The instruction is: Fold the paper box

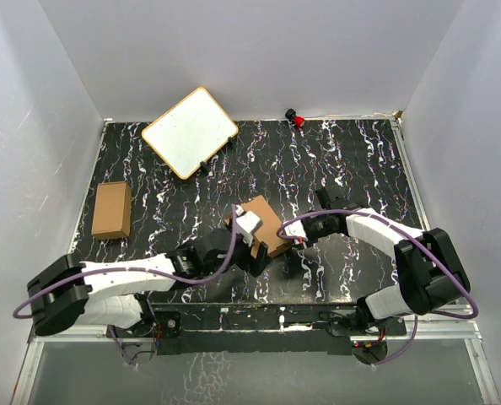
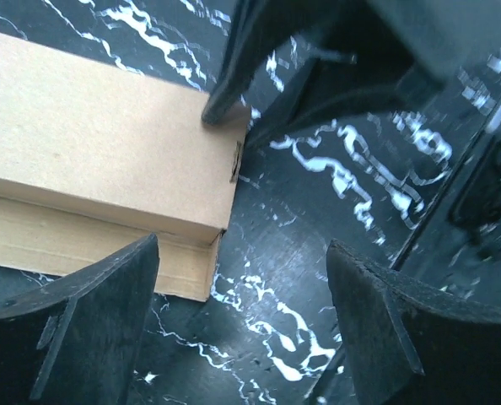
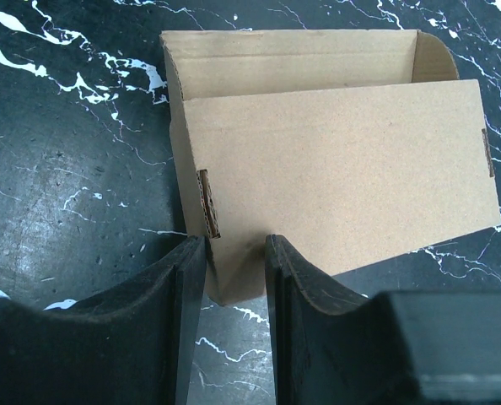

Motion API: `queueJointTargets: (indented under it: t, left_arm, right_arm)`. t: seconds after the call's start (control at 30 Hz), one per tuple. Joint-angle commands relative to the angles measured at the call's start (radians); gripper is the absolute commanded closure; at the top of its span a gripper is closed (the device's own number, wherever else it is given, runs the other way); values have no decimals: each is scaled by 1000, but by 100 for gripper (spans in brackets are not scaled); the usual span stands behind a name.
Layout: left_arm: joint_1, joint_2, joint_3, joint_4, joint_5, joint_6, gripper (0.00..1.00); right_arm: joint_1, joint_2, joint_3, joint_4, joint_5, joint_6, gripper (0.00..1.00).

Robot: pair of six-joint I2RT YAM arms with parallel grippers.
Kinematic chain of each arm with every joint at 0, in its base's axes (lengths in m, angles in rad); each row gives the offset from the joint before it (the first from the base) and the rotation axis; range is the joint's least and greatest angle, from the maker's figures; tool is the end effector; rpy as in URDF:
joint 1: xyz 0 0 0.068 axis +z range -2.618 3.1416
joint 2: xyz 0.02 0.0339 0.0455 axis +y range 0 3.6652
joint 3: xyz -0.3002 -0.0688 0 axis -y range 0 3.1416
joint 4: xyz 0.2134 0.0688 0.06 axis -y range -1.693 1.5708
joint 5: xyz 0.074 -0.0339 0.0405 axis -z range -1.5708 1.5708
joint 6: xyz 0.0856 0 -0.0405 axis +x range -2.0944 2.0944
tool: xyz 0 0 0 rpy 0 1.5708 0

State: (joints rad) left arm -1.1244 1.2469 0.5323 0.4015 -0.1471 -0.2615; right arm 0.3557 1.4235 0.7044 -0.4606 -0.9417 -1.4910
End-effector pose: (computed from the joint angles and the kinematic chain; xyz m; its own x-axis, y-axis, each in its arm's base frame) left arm 0.1304 -0.2435 0.2547 -0.3436 0.1255 -0.9307 0.7694 0.6059 -0.2024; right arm 0.1853 0.1427 0.2000 0.4232 -0.4685 -0.7755 -0.9032 -0.2855 -0.3204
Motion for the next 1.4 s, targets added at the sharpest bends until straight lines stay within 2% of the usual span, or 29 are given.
queueJointTargets:
  t: [0.0, 0.1, 0.2, 0.37, 0.47, 0.53, 0.73, 1.1, 1.23, 1.37]
  left_arm:
    - [95, -122, 47, -116, 99, -207, 21]
    - [200, -185, 20, -101, 197, -377, 18]
    - [244, -264, -39, -95, 173, -516, 4]
    - [256, -336, -180, -2, 78, -809, 3]
    - [254, -297, -255, 85, 67, -957, 3]
    - [252, -235, -258, 65, 68, -1020, 3]
    - [201, -81, -265, 169, 6, -1138, 3]
    - [130, 169, -222, 350, -49, -1262, 3]
    - [109, 223, -170, 295, -62, -1312, 7]
    - [76, 243, -152, 253, -94, -1397, 18]
  right_arm:
    - [10, 32, 3, -20, 24, -14, 62]
    - [10, 34, 3, -21, 26, -14, 62]
    - [11, 34, 4, -20, 27, -13, 62]
    - [12, 34, 6, -21, 25, -12, 62]
    - [14, 34, 6, -21, 26, -12, 62]
    - [13, 34, 6, -21, 25, -12, 62]
    - [15, 35, 7, -23, 28, -12, 62]
    - [21, 38, 7, -24, 29, -15, 62]
    - [24, 40, 7, -24, 30, -15, 62]
    - [25, 39, 9, -26, 30, -15, 62]
